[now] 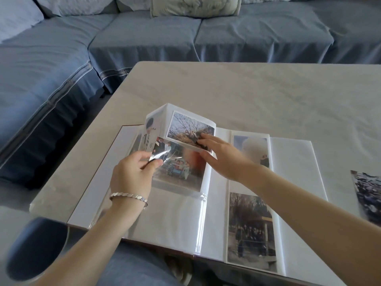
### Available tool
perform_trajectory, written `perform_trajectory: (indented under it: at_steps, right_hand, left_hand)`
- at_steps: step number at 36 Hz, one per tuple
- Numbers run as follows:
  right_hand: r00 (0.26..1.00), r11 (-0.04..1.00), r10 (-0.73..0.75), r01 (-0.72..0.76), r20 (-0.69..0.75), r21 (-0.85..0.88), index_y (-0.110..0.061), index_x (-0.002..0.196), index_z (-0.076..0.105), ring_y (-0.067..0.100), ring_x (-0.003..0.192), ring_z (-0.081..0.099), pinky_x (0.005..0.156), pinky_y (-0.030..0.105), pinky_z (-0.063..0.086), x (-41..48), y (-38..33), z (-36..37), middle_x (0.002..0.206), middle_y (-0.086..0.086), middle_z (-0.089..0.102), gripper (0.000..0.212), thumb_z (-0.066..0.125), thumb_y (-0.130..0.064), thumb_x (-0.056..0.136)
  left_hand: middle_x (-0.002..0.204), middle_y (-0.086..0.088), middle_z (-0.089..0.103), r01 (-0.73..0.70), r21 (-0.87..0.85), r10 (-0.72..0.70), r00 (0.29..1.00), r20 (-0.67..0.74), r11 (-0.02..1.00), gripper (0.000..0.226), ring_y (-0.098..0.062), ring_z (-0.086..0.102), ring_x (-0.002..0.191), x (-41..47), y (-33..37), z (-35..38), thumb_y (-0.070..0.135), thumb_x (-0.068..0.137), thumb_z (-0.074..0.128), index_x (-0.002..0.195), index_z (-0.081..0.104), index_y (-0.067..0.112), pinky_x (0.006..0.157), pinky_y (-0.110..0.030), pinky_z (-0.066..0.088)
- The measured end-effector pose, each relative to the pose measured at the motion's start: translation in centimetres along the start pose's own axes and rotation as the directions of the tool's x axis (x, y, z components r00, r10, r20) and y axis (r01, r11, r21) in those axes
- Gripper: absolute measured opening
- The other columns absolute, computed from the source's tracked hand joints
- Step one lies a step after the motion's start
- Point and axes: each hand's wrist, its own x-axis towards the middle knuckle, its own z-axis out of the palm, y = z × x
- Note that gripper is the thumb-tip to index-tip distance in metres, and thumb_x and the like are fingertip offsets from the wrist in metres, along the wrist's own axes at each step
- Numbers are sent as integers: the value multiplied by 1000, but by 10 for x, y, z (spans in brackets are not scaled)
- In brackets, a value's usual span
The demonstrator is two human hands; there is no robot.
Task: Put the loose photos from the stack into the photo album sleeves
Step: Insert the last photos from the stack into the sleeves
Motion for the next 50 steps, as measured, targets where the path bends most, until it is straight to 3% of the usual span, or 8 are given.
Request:
perform_trajectory:
  at_steps: [5, 10, 14, 26, 38, 42, 46, 50]
  right_hand:
    - [1000, 1000, -5, 5, 18, -16, -26, 141, 38, 13, 133, 35, 105, 26, 28, 1, 0, -2, 153, -13, 23, 43, 36, -35, 100]
    - [1000, 1000, -5, 5, 21, -27, -26, 141, 39, 12, 133, 35, 104, 24, 27, 2, 1, -4, 153, -13, 24, 42, 37, -35, 100]
    - [999, 1000, -10, 11, 30, -20, -25, 140, 40, 11, 135, 31, 106, 23, 24, 3, 1, -4, 153, -13, 25, 41, 37, -34, 100]
    - [999, 999, -7, 9, 32, -38, -24, 141, 39, 18, 129, 41, 100, 26, 31, 5, 0, -13, 147, -6, 36, 41, 37, -31, 100]
    - [999, 999, -17, 19, 45, -48, -23, 140, 40, 15, 135, 34, 106, 25, 27, 3, 0, -12, 151, -8, 31, 41, 37, -29, 100]
    - [999, 999, -17, 19, 47, -43, -23, 140, 40, 14, 135, 32, 106, 23, 25, 4, 0, -11, 151, -8, 31, 41, 38, -29, 100]
    - [999, 999, -22, 23, 47, -33, -23, 140, 41, 13, 135, 32, 103, 20, 22, 4, 0, -11, 151, -9, 31, 40, 38, -28, 100]
    - [998, 999, -24, 26, 51, -33, -21, 140, 41, 13, 135, 32, 102, 19, 21, 3, -1, -11, 151, -8, 30, 41, 37, -28, 100]
  left_hand:
    - [67, 7, 66, 19, -46, -20, 1000, -16, 999, 11, -9, 60, 63, 2, 1, 2, 15, 73, 78, 83, 74, 12, 59, -20, 42]
    - [63, 8, 64, 256, -231, -244, 966, 80, 939, 19, -10, 61, 60, 14, 2, 0, 13, 66, 83, 71, 68, 23, 63, -19, 44]
    - [56, 14, 64, 322, -297, -295, 946, 132, 899, 19, 5, 59, 50, 15, 3, -3, 12, 66, 83, 73, 69, 22, 52, 0, 40]
    - [53, 18, 64, 161, -277, -126, 982, 138, 947, 18, 8, 61, 55, 6, 14, -10, 15, 74, 77, 72, 67, 30, 57, -4, 44]
    - [51, 12, 65, 183, -248, -145, 975, 166, 951, 19, 6, 56, 46, 8, 5, -9, 20, 66, 83, 62, 65, 17, 48, -2, 40]
    - [57, 8, 68, 149, -268, -105, 979, 173, 952, 16, -3, 62, 56, 8, 1, -13, 18, 64, 83, 63, 68, 16, 54, -10, 45]
    - [64, 21, 68, 12, -298, 18, 995, 97, 954, 19, 3, 61, 59, 2, -2, -10, 12, 67, 81, 58, 66, 18, 55, -9, 46]
    - [79, 23, 70, -136, -307, 151, 988, 26, 942, 21, -5, 67, 73, -2, -9, -8, 10, 69, 79, 57, 64, 16, 62, -21, 51]
